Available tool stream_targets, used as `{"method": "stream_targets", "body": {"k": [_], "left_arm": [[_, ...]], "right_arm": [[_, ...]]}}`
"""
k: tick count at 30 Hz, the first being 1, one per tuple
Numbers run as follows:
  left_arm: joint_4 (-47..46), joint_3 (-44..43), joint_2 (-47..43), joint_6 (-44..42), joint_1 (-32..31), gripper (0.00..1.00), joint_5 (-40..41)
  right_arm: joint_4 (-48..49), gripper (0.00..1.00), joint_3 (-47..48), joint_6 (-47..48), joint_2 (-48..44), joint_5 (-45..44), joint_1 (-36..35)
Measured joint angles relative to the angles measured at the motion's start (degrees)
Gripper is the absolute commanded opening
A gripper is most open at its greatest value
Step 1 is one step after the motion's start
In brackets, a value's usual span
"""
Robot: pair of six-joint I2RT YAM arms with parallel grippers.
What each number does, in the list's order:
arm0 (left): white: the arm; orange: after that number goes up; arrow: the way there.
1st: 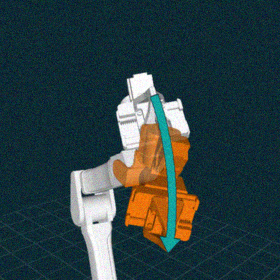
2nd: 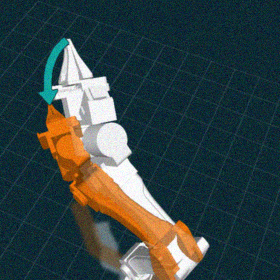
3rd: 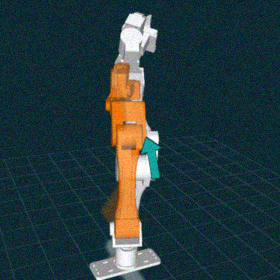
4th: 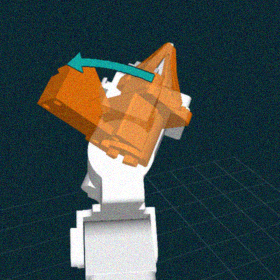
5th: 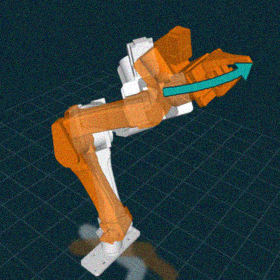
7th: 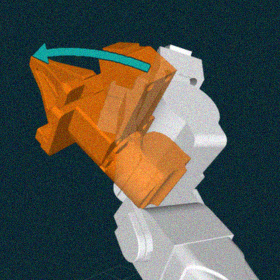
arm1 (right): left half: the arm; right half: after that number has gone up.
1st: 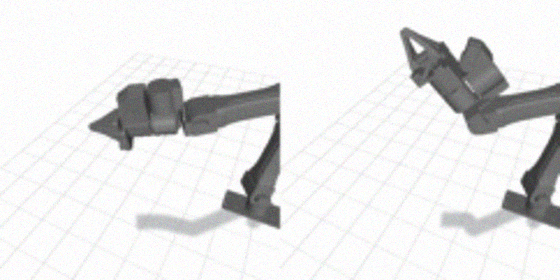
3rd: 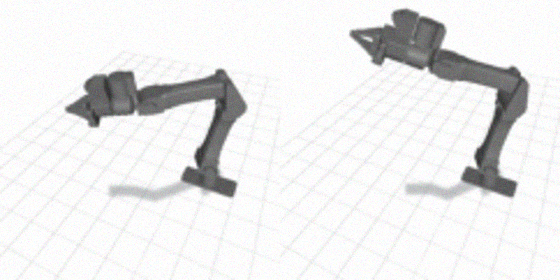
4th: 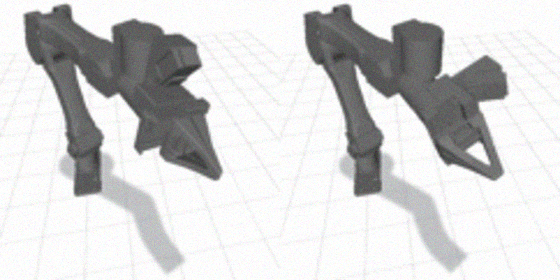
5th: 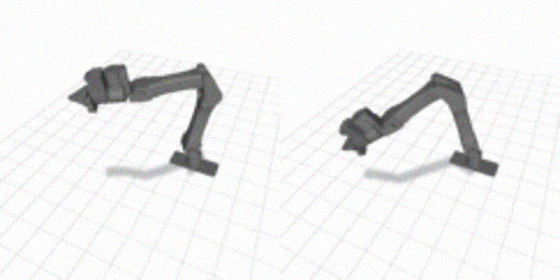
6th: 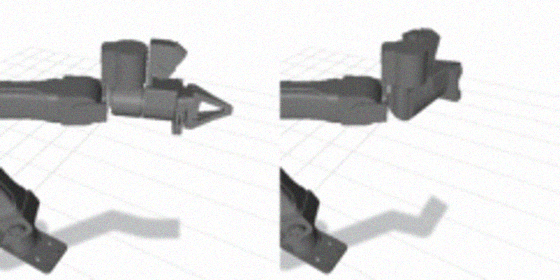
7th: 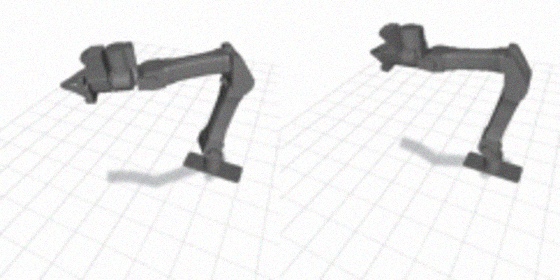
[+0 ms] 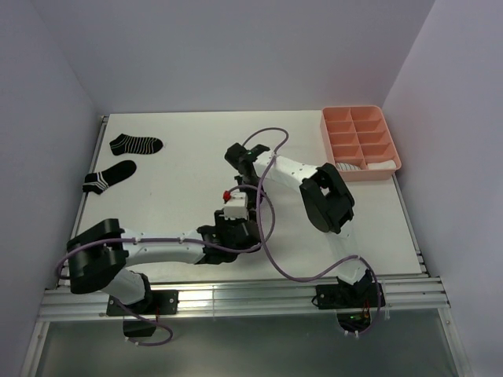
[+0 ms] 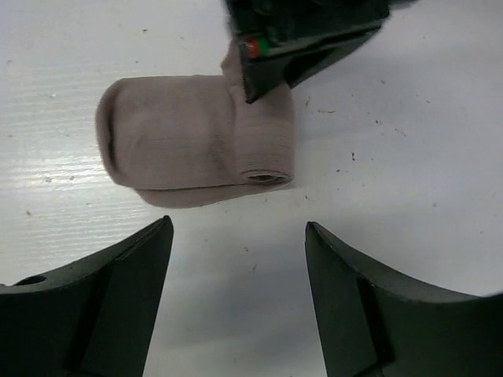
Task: Roll the socks
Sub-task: Roll the sock at the center of the board.
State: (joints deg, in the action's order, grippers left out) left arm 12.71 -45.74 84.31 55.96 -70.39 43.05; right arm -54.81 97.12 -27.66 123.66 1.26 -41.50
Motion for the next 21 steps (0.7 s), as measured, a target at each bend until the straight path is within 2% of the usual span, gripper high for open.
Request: {"method": "stream_targets", "body": {"k": [12,21], "left_arm": [[-0.4,-10.1,14.4,-3.8,-1.3,0.72,7.0],[0.4,-13.8,21.7,-4.7,-0.5,0.62,10.0]], "right_arm": [[-1.9,0.01,1.8,-1.2,1.3,-0.9,-0.5],[-2.4,0.01,2.4,-1.8,1.7,-0.8,-0.8]]}}
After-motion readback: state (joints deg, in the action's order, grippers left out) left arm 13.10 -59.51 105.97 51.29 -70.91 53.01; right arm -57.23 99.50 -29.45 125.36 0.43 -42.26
